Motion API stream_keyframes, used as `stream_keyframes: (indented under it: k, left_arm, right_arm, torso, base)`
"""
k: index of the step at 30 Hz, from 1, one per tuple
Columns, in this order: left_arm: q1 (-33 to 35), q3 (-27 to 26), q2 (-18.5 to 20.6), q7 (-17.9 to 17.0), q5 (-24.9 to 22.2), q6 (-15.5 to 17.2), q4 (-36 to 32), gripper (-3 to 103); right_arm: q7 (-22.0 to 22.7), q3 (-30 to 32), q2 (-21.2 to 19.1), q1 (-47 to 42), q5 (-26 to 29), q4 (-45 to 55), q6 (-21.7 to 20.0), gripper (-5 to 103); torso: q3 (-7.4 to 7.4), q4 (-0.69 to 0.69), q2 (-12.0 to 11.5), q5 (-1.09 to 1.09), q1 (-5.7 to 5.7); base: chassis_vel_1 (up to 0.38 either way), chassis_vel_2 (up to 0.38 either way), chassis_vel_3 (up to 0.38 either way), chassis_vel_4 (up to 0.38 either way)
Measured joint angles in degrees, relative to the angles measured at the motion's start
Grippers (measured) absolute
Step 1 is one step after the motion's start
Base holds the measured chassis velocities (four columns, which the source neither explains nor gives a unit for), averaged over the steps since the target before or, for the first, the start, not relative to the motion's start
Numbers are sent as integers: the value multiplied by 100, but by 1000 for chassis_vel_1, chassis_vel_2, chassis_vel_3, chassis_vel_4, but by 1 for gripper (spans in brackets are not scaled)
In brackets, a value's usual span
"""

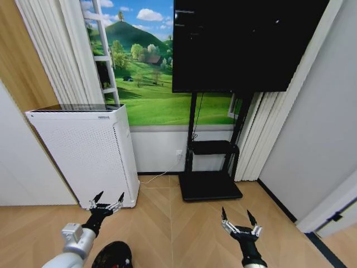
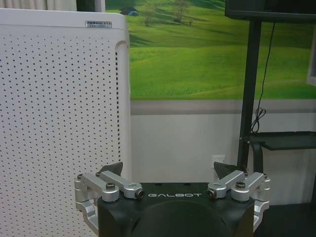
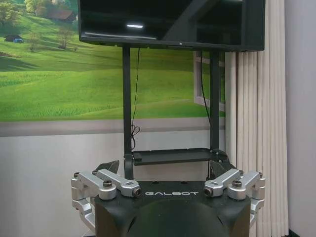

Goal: Pick up the trash bin and place the garbage on the floor into it.

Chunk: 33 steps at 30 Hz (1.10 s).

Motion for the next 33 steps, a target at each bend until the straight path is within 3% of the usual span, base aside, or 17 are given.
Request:
stream_keyframes:
  k: [22, 33]
  left_arm:
    - [0, 0, 0, 0, 0, 0, 0, 100]
    - [0, 0, 0, 0, 0, 0, 0, 100]
  right_arm:
    - [0, 0, 0, 0, 0, 0, 0, 100]
    - [0, 0, 0, 0, 0, 0, 0, 100]
  torso:
    - [326, 0, 571, 0, 243]
    - [339, 0, 588, 0, 252]
  base:
    - [0, 0, 0, 0]
    - [0, 0, 0, 0]
